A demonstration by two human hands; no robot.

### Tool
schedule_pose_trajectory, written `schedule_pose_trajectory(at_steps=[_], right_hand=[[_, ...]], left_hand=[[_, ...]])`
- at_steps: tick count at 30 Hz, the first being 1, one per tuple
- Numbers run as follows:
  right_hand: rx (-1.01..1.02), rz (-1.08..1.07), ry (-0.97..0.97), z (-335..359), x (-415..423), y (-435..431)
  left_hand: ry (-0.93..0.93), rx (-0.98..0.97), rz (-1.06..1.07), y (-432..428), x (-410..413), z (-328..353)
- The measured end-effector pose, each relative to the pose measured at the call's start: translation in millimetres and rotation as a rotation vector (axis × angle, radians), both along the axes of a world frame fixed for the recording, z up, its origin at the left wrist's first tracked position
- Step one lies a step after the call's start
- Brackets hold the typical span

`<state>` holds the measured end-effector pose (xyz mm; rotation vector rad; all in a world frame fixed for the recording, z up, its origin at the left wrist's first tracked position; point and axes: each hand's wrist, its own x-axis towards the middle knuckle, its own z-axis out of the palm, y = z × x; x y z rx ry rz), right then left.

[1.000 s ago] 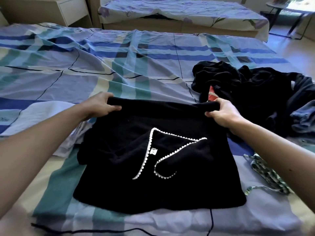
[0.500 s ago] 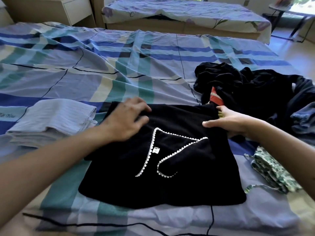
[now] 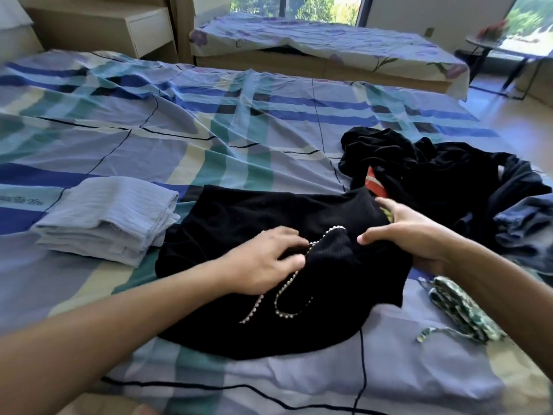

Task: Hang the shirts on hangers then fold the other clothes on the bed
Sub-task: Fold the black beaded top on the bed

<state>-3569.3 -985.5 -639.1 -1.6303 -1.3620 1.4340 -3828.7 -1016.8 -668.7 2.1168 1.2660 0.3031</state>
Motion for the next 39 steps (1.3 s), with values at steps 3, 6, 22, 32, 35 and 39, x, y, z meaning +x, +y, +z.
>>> schedule_pose_trajectory(at_steps=[3,6,22,32,35,39], right_hand=[[0.126,0.048,-0.087,40,-35,-1],[0.248,0.156,-0.294,66,-90,2],[0.444,0.642,-0.609,-26,-137,-33],[0.257,0.245,-0.270,-56,-135,-33],[0.097,0.207,-0.012,-66,-135,-29],[0.045,0.189,0.199,-63,-141,-19]], left_hand=[[-0.404,-0.213,0.263,5,-15,34],[-0.678,-0.522,0.437,16,-43,57],[0.140,-0.218,0.614,32,-128,15],[0.504,0.047,0.078,48,-90,-34],[0.483,0.035,0.121,48,-91,-33],[0.550,0.211,0.408,27,-79,-9]])
